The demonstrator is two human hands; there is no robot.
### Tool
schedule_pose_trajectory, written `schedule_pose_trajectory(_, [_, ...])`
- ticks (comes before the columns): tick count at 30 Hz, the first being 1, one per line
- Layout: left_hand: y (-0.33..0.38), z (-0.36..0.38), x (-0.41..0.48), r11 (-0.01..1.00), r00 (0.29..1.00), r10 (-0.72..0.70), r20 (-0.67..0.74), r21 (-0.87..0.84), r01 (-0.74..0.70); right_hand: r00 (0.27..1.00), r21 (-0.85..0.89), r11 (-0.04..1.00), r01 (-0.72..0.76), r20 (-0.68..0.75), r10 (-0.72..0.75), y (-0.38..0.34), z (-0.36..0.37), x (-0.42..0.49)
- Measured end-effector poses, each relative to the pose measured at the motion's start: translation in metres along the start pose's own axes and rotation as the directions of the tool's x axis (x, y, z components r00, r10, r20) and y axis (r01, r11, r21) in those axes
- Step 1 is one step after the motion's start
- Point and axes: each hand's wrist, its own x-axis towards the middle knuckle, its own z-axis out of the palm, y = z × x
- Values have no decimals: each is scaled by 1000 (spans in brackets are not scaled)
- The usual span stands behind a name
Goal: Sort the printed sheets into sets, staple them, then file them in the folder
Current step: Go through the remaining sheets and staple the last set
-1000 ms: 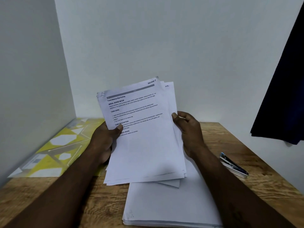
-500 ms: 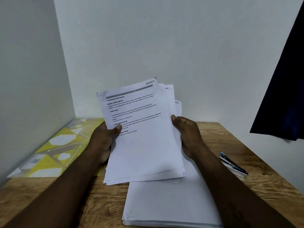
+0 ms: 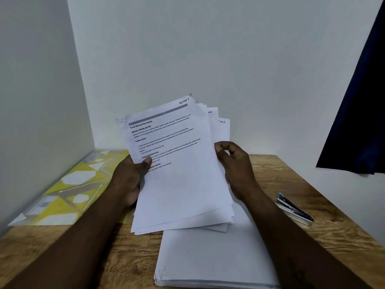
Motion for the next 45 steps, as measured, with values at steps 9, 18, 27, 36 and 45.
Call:
schedule_pose_trajectory(9, [-5, -4, 5, 999, 1000, -6, -21, 32, 7, 990, -44, 994, -105, 90, 109, 0, -1, -3])
schedule_pose_trajectory(18, [-7, -4, 6, 995, 994, -87, -69, 40, 90, 990, 40, 989, -139, -22, 140, -2, 0, -1])
schedule_pose_trajectory(27, [-5, -5, 5, 994, 993, -83, -89, 60, 89, 983, 73, 980, -185, 30, 183, -7, -2, -4])
schedule_pose_trajectory(36, [-5, -4, 4, 995, 994, -74, -81, 59, 78, 973, 76, 970, -231, -4, 232, -1, -3, -2])
schedule_pose_trajectory(45, [-2, -1, 0, 996, 999, -47, -1, 76, 47, 985, -47, 987, -155, -83, 151, -3, -3, 0])
